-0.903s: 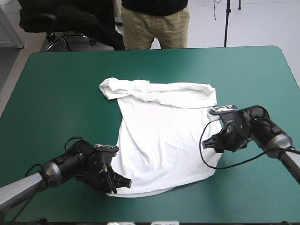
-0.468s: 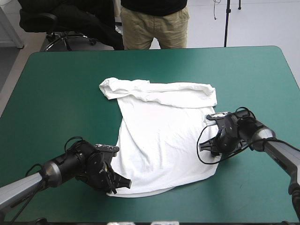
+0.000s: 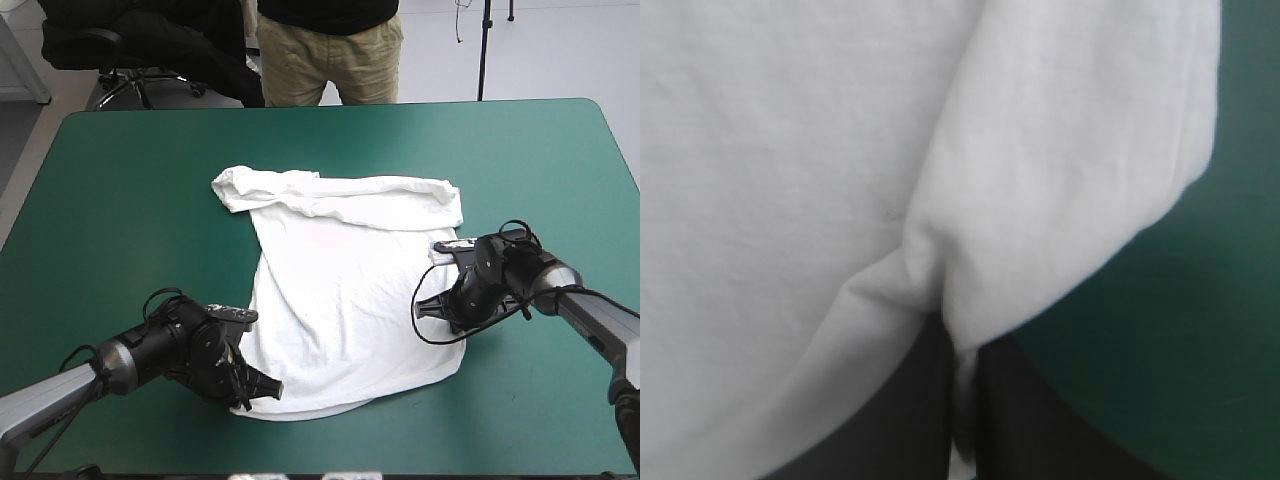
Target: Fold the cloth
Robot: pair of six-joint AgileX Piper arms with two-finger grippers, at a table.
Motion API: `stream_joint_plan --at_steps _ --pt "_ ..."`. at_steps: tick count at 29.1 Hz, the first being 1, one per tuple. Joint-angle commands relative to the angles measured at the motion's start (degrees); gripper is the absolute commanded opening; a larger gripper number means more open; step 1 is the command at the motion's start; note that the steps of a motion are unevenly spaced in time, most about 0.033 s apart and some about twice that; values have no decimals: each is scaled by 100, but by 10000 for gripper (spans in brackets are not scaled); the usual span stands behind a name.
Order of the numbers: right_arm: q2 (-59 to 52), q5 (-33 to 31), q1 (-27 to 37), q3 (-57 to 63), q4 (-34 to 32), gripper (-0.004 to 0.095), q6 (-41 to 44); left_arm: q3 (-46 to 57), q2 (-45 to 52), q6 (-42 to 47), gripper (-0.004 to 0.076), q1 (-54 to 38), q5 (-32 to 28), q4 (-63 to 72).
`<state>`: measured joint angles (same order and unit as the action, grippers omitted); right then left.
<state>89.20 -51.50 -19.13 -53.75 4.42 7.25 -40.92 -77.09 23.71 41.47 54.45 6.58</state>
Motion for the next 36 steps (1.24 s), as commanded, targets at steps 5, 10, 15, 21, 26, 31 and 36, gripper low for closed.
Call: stream_joint_plan --at_steps 5,10,15,21,26,31,36 --pt "-1005 -65 -19 -615 -126 -18 -52 -1478 64 38 -17 -92 258 -1138" --pt "-1738 -515 -19 -1482 -353 -17 -197 -2812 64 -130 -17 -565 374 -1450" --pt "-2072 -643 -19 -2656 -476 -17 -592 -4189 64 -492 -17 -910 338 -1600" --pt "-2096 -580 -19 -4103 -522 -17 -942 -5967 64 -1047 -17 -966 199 -1896" --pt "-2096 -422 -27 -5201 -514 -17 -1459 -7432 64 -1580 -17 -966 -108 -1883" --pt "-2096 -299 -27 -6112 -505 -17 -1670 -8606 64 -2080 -17 -944 -406 -1751" --pt "-2096 -78 -27 -6985 -333 -17 -1921 -9584 64 -2773 -17 -944 -915 -1094"
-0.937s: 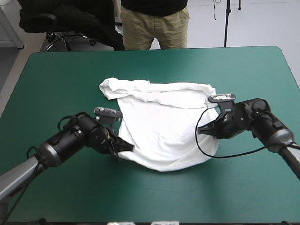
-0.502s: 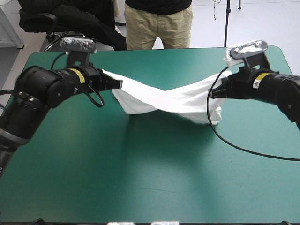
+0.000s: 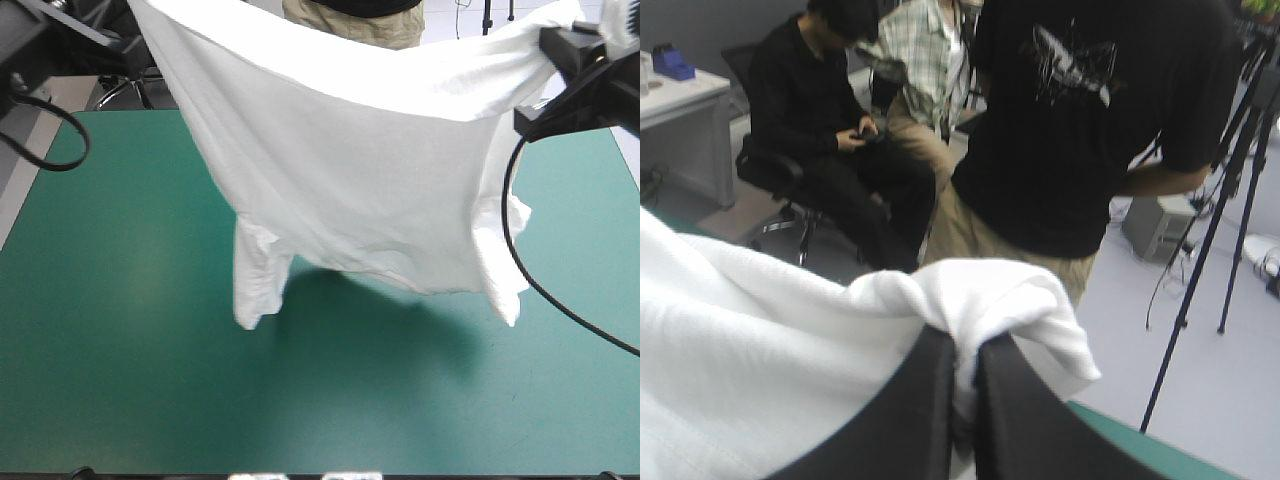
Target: Fold the cloth
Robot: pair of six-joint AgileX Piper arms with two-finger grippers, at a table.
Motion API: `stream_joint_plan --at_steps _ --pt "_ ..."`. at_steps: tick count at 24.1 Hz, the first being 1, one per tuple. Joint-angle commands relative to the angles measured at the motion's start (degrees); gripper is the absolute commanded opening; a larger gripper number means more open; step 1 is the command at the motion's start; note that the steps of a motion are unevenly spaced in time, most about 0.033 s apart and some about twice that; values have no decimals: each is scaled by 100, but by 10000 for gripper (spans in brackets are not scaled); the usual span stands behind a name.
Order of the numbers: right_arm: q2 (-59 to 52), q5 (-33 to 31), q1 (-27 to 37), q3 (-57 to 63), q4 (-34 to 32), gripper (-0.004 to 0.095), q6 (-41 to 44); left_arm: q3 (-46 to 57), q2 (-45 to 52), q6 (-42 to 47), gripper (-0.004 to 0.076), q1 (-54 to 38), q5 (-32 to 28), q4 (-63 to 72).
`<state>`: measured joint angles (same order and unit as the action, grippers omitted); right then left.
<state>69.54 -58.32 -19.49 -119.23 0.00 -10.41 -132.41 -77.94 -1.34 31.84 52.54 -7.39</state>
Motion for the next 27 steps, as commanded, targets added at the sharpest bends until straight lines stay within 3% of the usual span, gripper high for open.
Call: stream_joint_plan --at_steps 1,11,15,19,22,27 --pt "-130 657 8 -559 192 -17 -198 -532 150 -315 -17 19 -776 419" --pt "-22 856 8 -814 442 -17 -306 -765 110 -477 -17 19 -876 739" --pt "633 935 8 -646 -92 -17 1 -353 -233 -440 -17 19 -1006 -53" --pt "1473 1794 51 -657 -1539 -17 962 -157 -880 606 -17 -64 -1886 -1883" --pt "1857 2782 282 -657 -1624 -18 1041 -157 -1338 1091 -17 -482 -2703 -2147" --pt "2047 3233 476 -676 -1585 -18 1041 -157 -1633 1160 -17 -1010 -3459 -1659"
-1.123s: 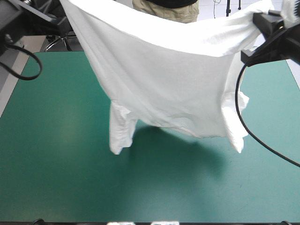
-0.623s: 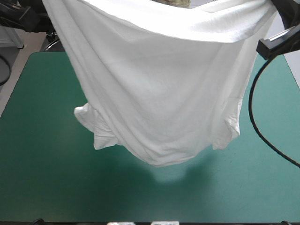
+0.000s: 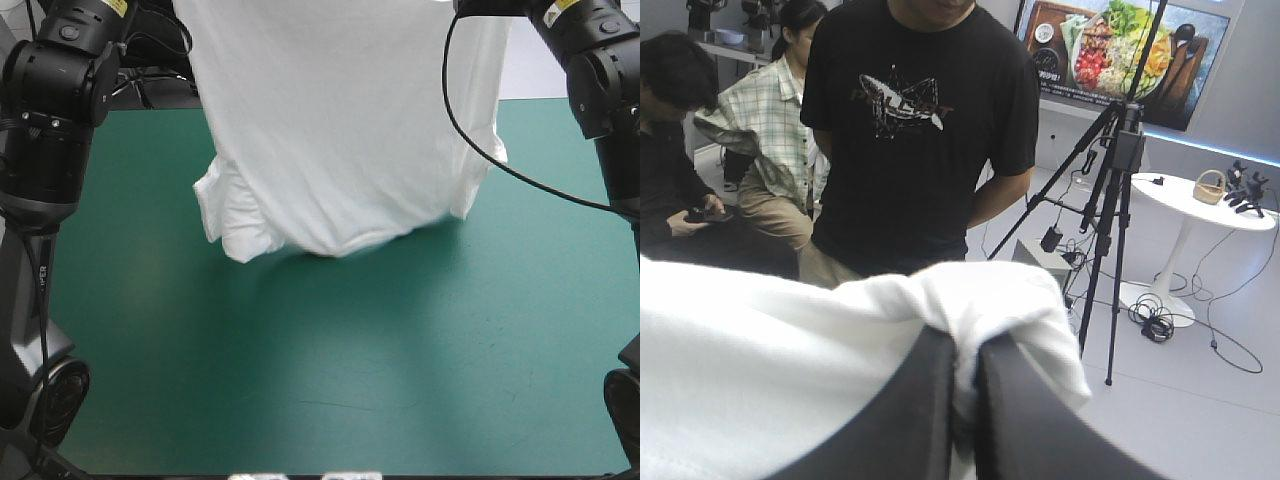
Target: Fold the cloth
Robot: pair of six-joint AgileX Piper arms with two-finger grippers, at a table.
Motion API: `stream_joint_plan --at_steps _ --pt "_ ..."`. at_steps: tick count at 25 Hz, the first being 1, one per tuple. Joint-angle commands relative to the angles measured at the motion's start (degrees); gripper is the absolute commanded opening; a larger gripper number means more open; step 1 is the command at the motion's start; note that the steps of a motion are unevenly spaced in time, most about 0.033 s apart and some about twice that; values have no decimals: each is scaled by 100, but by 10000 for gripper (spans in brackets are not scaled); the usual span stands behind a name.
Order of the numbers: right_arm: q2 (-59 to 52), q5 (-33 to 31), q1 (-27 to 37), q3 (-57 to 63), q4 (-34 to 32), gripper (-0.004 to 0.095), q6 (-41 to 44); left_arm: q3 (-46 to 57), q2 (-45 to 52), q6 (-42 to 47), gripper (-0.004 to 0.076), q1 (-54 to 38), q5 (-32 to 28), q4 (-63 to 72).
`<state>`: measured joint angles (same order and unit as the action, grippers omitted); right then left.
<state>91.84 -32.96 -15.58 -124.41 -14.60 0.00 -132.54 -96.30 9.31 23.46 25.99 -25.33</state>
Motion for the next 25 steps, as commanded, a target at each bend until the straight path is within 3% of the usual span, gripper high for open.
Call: stream_joint_plan --at_steps 1,7,11,14,15,17,22,25 --pt "-171 685 85 -159 -110 -18 0 -145 180 95 -17 -201 -827 199" --pt "95 337 189 -147 464 -18 0 -27 37 -3 -17 -241 -799 463" --pt "415 -380 383 -58 1024 -17 0 568 12 -3 -17 -241 31 463" --pt "463 -452 612 404 1647 -17 -199 1357 73 131 -17 -241 517 541" --pt "370 -559 747 1007 2185 -17 -487 2019 186 129 -17 -241 909 787" --pt "239 -629 802 1627 2454 -17 -695 2691 319 129 -17 -241 1139 979" --pt "-356 -1077 811 4353 3277 -17 -1388 5370 1196 129 -17 -230 1399 1718" --pt "-711 -1525 799 5794 3634 -17 -1586 6831 1806 -385 -17 -230 1553 2829"
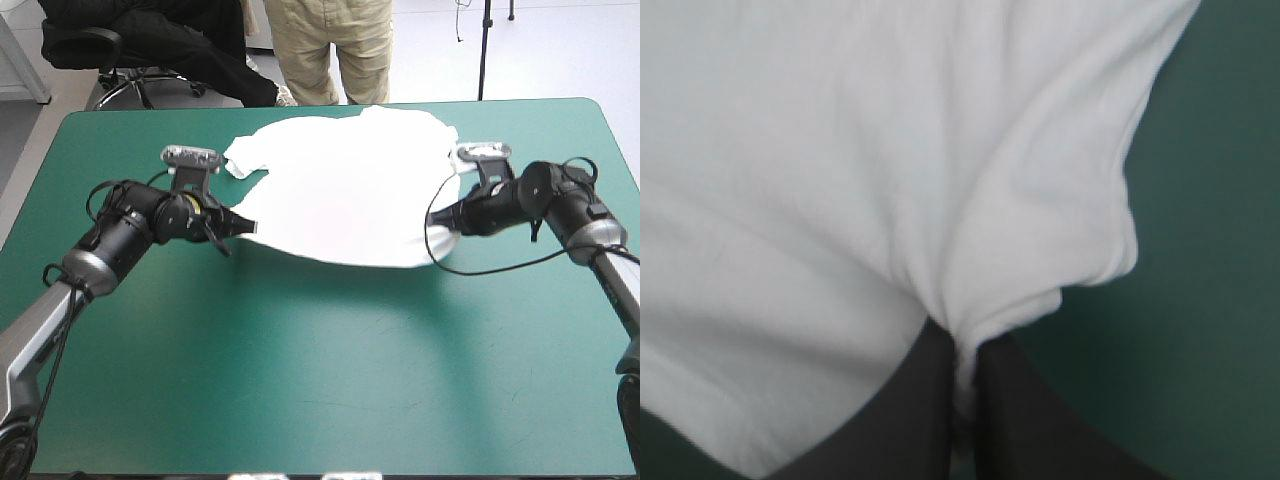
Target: Fold the cloth
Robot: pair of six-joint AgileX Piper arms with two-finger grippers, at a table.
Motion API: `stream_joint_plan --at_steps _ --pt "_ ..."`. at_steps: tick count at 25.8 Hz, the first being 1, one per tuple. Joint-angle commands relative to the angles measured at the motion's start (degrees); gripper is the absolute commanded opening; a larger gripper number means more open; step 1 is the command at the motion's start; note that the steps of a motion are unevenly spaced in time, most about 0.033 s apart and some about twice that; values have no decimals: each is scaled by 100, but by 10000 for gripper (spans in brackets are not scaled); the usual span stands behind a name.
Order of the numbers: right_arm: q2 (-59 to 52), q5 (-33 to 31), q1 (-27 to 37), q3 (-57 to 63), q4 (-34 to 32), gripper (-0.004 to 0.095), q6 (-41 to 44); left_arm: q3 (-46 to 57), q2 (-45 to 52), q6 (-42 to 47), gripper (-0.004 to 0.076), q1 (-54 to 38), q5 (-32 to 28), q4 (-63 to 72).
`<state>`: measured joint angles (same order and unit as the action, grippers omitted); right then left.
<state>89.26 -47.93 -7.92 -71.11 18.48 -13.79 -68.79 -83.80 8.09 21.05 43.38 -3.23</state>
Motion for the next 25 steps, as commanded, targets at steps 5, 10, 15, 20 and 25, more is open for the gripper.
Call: stream_joint_plan --at_steps 5,10,15,20,25 --pt "-1101 -497 34 1603 632 -17 -356 2049 1427 -570 -17 10 127 1821" --pt "-1623 -1175 34 2352 1004 -17 -553 3006 2321 -357 -17 457 701 2104" --pt "-1927 -1683 34 2778 1216 -17 -593 3316 2767 159 -17 1030 926 2104" --pt "-2278 -1901 34 2938 1216 -17 -545 3433 2977 553 -17 1391 1187 2005" --pt "-2400 -2000 34 2974 994 20 -545 3433 3002 545 -12 1415 1198 2016"
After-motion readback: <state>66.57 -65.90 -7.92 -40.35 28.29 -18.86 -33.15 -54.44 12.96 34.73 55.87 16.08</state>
